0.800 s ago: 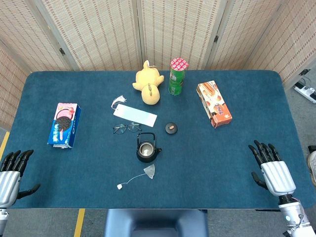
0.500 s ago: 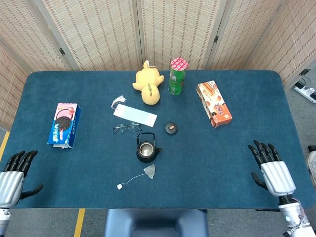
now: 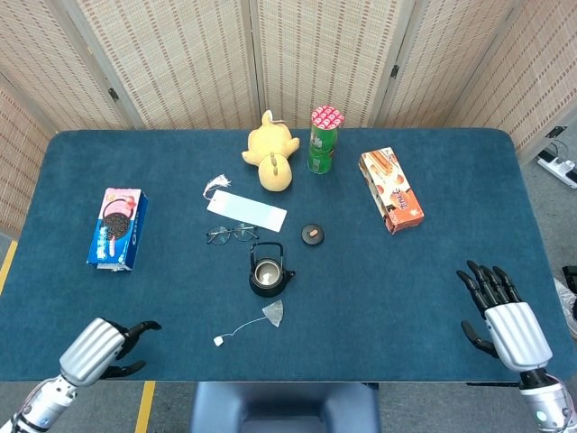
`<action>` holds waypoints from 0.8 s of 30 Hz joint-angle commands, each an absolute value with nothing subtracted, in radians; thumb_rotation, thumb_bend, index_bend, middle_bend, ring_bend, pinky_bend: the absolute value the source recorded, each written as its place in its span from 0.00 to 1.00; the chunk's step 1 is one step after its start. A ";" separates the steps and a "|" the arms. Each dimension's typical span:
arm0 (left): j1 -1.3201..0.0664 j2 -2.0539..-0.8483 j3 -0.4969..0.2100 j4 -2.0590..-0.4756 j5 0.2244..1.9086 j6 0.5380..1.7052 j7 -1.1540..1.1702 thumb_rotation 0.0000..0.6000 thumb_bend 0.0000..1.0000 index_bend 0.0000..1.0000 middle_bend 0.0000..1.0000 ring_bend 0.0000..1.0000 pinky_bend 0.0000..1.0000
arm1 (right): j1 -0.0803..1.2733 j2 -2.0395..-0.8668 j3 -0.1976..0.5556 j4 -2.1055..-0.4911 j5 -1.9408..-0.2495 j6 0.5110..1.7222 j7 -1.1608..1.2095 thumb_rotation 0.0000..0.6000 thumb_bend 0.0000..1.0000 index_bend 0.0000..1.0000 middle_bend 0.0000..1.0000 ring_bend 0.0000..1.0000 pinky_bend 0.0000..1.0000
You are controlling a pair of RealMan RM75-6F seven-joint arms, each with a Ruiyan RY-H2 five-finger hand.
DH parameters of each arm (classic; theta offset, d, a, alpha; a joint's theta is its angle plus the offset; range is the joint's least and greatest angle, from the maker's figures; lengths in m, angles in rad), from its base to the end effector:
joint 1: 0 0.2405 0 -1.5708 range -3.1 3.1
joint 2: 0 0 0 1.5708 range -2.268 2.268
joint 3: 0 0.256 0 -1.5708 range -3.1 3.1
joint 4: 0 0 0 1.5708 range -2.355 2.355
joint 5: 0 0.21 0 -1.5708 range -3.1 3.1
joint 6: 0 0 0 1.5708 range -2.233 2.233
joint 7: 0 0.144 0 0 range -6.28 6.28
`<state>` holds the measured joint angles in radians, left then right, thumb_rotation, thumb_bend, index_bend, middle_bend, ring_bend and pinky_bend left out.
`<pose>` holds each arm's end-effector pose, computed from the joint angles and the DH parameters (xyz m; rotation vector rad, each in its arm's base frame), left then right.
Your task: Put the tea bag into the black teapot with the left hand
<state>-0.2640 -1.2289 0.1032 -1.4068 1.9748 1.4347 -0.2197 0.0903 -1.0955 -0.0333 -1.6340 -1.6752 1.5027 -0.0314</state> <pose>-0.2691 0.1828 0.0868 -2.0142 -0.8508 -1.1565 -0.2906 -0.1624 0.1461 1.5837 -0.8502 0.9342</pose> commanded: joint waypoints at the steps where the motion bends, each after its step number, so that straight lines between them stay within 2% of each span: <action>1: -0.330 -1.303 0.125 -1.324 1.972 1.357 -0.318 1.00 0.30 0.44 0.97 0.99 1.00 | 0.077 -1.070 -0.046 -1.625 -1.724 1.555 0.041 1.00 0.39 0.00 0.00 0.00 0.00; 7: -0.389 -1.378 0.144 -1.238 1.977 1.303 -0.365 1.00 0.34 0.46 0.97 0.99 1.00 | 0.048 -1.054 -0.062 -1.592 -1.791 1.646 0.116 1.00 0.39 0.00 0.00 0.00 0.00; 24: -0.505 -1.526 0.139 -1.191 1.970 1.237 -0.252 1.00 0.34 0.41 0.99 1.00 1.00 | 0.046 -1.030 -0.078 -1.567 -1.833 1.673 0.219 1.00 0.39 0.00 0.00 0.00 0.00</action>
<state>-0.4958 -1.5162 0.1413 -1.1905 1.9737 1.2444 -0.2624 0.0460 -1.0326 -0.0745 -1.5704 -1.8265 1.6693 0.2120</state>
